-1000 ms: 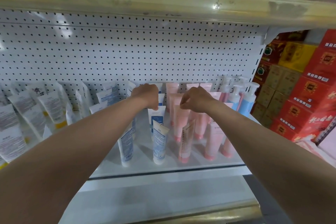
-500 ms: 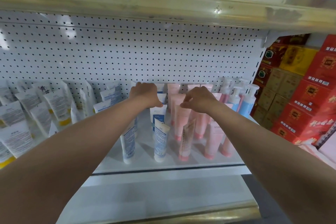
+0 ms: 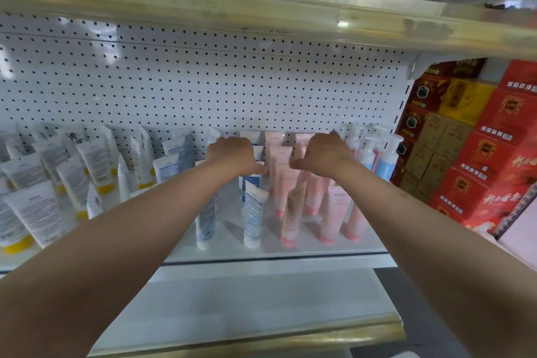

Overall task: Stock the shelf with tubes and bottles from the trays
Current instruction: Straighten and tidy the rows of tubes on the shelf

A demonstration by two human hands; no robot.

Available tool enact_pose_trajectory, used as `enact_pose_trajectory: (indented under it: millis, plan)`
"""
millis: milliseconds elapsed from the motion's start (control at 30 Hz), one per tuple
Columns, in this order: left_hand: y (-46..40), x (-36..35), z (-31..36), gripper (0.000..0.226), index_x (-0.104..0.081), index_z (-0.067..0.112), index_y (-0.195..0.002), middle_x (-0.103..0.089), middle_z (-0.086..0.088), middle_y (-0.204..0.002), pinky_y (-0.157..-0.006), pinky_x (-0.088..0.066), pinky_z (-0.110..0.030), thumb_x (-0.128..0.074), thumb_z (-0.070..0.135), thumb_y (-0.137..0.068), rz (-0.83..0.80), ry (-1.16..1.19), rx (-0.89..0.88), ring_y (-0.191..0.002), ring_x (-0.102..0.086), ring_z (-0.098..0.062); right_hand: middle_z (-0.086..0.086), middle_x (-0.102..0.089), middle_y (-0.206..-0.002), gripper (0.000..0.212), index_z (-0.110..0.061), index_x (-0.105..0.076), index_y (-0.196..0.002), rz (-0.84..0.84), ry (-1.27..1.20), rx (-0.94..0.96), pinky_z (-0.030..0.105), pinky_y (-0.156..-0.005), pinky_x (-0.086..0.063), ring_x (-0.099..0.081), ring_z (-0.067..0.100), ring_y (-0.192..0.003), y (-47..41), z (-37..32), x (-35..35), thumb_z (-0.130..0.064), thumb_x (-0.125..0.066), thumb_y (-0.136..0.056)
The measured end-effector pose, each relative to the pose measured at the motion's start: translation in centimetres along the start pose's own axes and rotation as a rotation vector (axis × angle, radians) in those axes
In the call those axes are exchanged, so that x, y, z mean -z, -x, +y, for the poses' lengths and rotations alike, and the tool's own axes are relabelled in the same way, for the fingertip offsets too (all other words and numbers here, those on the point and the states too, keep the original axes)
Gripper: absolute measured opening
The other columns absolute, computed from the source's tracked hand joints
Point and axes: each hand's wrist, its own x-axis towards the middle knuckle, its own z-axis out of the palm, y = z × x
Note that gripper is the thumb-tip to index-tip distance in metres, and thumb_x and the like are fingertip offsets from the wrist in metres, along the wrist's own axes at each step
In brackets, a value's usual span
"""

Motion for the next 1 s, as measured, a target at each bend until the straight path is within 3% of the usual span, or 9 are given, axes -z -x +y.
enact_pose_trajectory:
  millis: [133, 300, 400, 533, 633, 833, 1000]
  plan:
    - [1.3, -0.1, 0.5, 0.041, -0.057, 0.019, -0.082, -0.055, 0.003, -0.080, -0.057, -0.032, -0.025, -0.064, 0.059, -0.079, -0.024, -0.022, -0.010, -0.084, -0.055, -0.020, -0.003, -0.044, -0.080, 0.047, -0.018, -0.049, -0.082, -0.022, 0.060, 0.032, 0.036, -0.082, -0.048, -0.042, 0.027, -0.122, 1.4, -0.4, -0.3, -0.062, -0.067, -0.083]
    - [2.3, -0.3, 0.9, 0.042, -0.058, 0.023, -0.083, -0.056, 0.004, -0.081, -0.065, -0.037, -0.028, -0.063, 0.064, -0.078, -0.060, -0.065, 0.001, -0.082, -0.055, -0.020, -0.005, -0.053, -0.080, 0.043, -0.023, -0.057, -0.083, -0.069, 0.042, 0.020, 0.039, -0.085, -0.051, -0.043, 0.026, -0.122, 2.4, -0.7, -0.9, -0.064, -0.070, -0.078]
    - [2.6, -0.3, 1.0, 0.043, -0.058, 0.023, -0.080, -0.054, 0.006, -0.080, -0.064, -0.034, -0.027, -0.064, 0.066, -0.077, -0.081, -0.052, 0.016, -0.085, -0.057, -0.020, -0.009, -0.051, -0.076, 0.056, -0.018, -0.067, -0.109, -0.067, 0.040, 0.039, 0.041, -0.086, -0.052, -0.044, 0.027, -0.122, 2.5, -0.7, -0.9, -0.064, -0.070, -0.078]
    - [3.0, 0.1, 1.2, 0.045, -0.054, 0.021, -0.070, -0.056, 0.007, -0.074, -0.058, -0.033, -0.024, -0.067, 0.063, -0.077, -0.119, 0.004, 0.030, -0.078, -0.058, -0.017, -0.006, -0.052, -0.076, 0.049, -0.021, -0.054, -0.068, -0.078, 0.045, -0.003, 0.038, -0.082, -0.051, -0.044, 0.027, -0.124, 2.6, -0.8, -1.1, -0.066, -0.071, -0.075]
    - [3.2, 0.4, 1.2, 0.044, -0.050, 0.021, -0.070, -0.054, 0.007, -0.071, -0.066, -0.038, -0.028, -0.070, 0.060, -0.078, -0.133, 0.012, 0.028, -0.068, -0.051, -0.014, -0.005, -0.052, -0.075, 0.049, -0.020, -0.051, -0.068, -0.082, 0.032, -0.009, 0.037, -0.081, -0.051, -0.044, 0.028, -0.124, 2.9, -1.1, -1.1, -0.063, -0.072, -0.076]
    - [3.4, 0.3, 1.3, 0.044, -0.047, 0.018, -0.071, -0.051, 0.003, -0.074, -0.066, -0.043, -0.030, -0.077, 0.050, -0.075, -0.123, 0.006, -0.040, -0.079, -0.056, -0.021, -0.003, -0.049, -0.073, 0.048, -0.019, -0.042, -0.071, -0.089, 0.017, 0.006, 0.037, -0.078, -0.051, -0.045, 0.030, -0.125, 3.5, -1.4, -0.5, -0.051, -0.076, -0.078]
    - [3.4, -0.2, 1.3, 0.044, -0.042, 0.018, -0.068, -0.047, 0.003, -0.072, -0.067, -0.045, -0.032, -0.079, 0.039, -0.080, -0.071, -0.002, -0.096, -0.081, -0.053, -0.022, -0.002, -0.048, -0.074, 0.041, -0.016, -0.047, -0.070, -0.106, 0.034, 0.033, 0.033, -0.073, -0.046, -0.048, 0.026, -0.117, 3.4, -1.4, -0.4, -0.039, -0.078, -0.081]
